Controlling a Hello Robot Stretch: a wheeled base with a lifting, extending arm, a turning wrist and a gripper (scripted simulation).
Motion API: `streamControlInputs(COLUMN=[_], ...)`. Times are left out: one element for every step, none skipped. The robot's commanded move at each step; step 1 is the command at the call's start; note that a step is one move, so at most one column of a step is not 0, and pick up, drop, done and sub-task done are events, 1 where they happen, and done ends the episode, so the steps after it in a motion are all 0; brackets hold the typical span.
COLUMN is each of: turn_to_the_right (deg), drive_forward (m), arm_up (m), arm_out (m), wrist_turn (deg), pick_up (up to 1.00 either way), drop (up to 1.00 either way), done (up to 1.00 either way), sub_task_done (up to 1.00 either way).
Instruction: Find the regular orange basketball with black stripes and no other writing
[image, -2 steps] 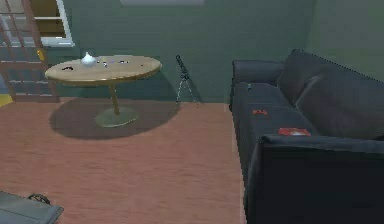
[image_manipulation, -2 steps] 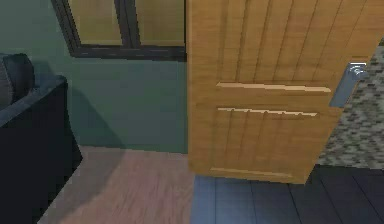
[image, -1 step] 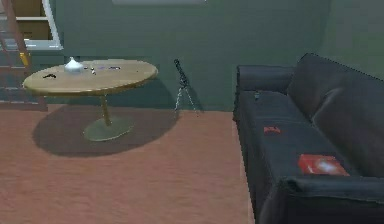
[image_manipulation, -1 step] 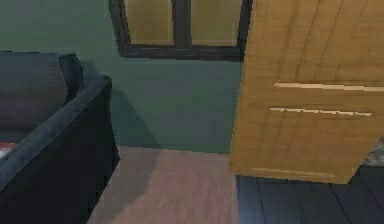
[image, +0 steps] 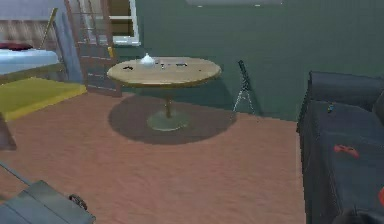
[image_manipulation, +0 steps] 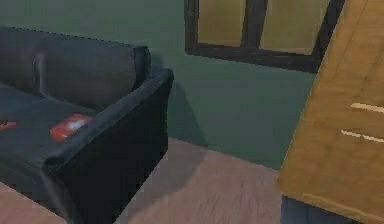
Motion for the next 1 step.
streamControlInputs(turn_to_the_right=[0.0], drive_forward=[1.0], arm_up=[0.0], arm_out=[0.0], wrist_turn=[0.0], pick_up=[0.0], drop=[0.0], done=[0.0], sub_task_done=[0.0])
